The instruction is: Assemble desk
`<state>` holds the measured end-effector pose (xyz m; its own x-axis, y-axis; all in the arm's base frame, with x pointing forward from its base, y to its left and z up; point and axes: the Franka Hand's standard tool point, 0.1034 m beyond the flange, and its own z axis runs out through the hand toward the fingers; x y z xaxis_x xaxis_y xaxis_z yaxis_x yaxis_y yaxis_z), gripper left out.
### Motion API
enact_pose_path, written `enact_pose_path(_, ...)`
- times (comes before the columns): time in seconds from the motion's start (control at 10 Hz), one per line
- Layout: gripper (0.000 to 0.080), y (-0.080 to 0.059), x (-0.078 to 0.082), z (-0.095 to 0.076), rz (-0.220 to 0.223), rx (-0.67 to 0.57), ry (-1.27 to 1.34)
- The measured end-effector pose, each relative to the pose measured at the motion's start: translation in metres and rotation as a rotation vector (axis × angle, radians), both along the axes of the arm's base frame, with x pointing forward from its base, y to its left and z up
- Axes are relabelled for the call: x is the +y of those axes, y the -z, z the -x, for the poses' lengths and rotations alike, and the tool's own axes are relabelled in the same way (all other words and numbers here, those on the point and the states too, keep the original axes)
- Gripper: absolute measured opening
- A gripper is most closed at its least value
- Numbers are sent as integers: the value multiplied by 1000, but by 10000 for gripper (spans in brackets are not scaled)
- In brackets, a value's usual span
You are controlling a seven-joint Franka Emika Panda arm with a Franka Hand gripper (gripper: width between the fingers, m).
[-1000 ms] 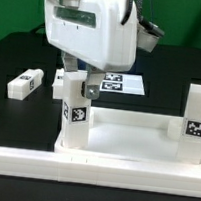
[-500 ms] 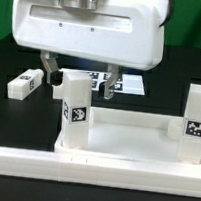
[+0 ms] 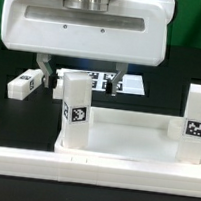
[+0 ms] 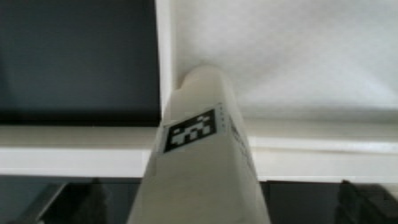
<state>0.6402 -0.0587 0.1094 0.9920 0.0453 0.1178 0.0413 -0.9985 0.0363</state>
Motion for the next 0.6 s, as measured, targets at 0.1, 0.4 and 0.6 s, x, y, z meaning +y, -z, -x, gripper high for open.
enact_pose_path(0.1,648,-1,1,0,5,0,-46)
enact_pose_path(0.4,648,-1,-1,0,26,6,-158)
enact_pose_path(0.6,412,0,-1,0,26,7,-157)
